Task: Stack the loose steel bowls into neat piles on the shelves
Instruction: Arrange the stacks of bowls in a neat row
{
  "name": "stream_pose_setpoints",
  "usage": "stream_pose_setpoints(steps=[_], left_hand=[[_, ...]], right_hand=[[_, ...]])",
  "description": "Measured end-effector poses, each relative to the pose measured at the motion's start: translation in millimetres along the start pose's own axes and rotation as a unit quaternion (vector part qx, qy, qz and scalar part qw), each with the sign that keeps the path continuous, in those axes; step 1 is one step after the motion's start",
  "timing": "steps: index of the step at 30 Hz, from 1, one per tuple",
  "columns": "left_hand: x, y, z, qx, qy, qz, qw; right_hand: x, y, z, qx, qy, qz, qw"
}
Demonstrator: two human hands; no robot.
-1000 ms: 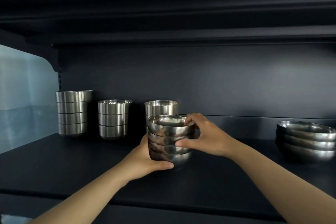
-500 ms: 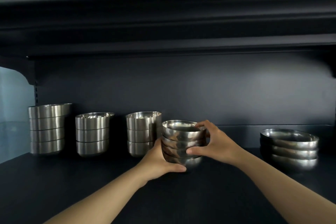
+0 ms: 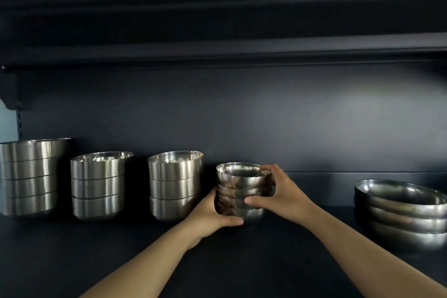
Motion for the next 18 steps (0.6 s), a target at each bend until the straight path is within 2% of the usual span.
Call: stream_pose_setpoints(steps=[7,18], left_hand=[[-4.3,3.8,-3.2,0.024,-0.004,-0.042,0.999],[-4.3,6.0,-4.5,0.046,-0.010,-0.069,0.997]], right_hand=[[4.0,1.4,0.5,0.047,-0.016,-0.072,0.996],[8.8,-1.4,-2.6,0.067,-0.025,-0.031,0.997]])
Point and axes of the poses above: each hand's wrist, its own z-axis away from the middle knuckle, its own y-axis out of the back of the hand, x = y × z, the point moved 8 cm from there along -z, towards the middle knuckle, and after that the axes turned 5 degrees about -x, right-handed, at the moved point
